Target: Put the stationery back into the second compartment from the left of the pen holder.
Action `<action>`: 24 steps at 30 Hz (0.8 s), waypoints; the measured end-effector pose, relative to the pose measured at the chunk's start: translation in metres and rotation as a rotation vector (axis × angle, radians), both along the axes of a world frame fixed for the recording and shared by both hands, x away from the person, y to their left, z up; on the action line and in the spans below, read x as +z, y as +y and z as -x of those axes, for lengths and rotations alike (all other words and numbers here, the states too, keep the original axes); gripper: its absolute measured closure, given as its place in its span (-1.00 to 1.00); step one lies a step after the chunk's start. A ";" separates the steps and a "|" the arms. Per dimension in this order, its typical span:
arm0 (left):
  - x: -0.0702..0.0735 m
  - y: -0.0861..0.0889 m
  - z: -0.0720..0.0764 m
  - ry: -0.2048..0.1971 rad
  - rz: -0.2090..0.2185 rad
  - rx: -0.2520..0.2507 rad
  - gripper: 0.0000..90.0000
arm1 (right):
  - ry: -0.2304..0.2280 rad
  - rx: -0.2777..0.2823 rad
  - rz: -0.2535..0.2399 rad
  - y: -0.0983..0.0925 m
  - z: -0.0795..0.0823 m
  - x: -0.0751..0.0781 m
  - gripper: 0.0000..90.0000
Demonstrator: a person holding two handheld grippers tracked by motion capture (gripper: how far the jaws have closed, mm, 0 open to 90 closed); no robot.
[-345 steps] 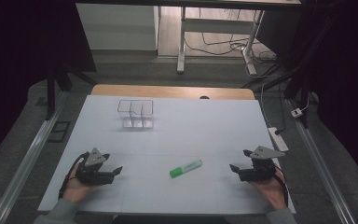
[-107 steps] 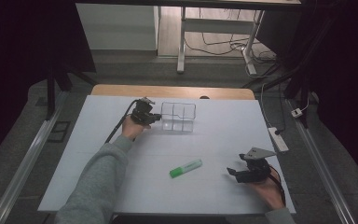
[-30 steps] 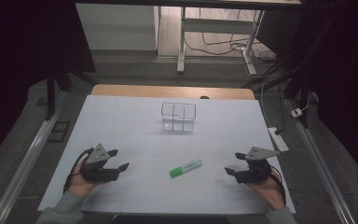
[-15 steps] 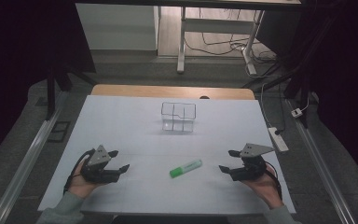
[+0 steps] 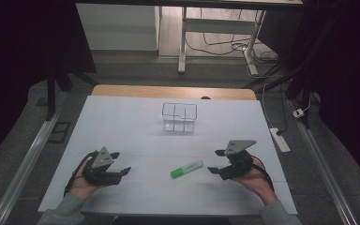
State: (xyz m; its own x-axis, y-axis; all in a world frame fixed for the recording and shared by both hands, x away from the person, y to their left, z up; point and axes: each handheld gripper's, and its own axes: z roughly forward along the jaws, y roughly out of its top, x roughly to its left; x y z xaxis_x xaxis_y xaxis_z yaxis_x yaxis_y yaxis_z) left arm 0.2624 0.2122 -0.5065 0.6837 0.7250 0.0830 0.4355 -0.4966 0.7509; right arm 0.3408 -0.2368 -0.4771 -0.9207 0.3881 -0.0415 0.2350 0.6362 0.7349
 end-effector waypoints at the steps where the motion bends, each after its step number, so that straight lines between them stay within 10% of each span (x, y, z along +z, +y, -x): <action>1: 0.000 0.000 0.000 0.001 -0.001 0.000 -0.34 | 0.002 0.008 -0.006 0.002 -0.001 0.000 -0.41; 24: -0.002 -0.001 -0.001 0.004 -0.006 -0.016 -0.35 | 0.036 0.174 0.069 0.056 -0.015 0.005 -0.42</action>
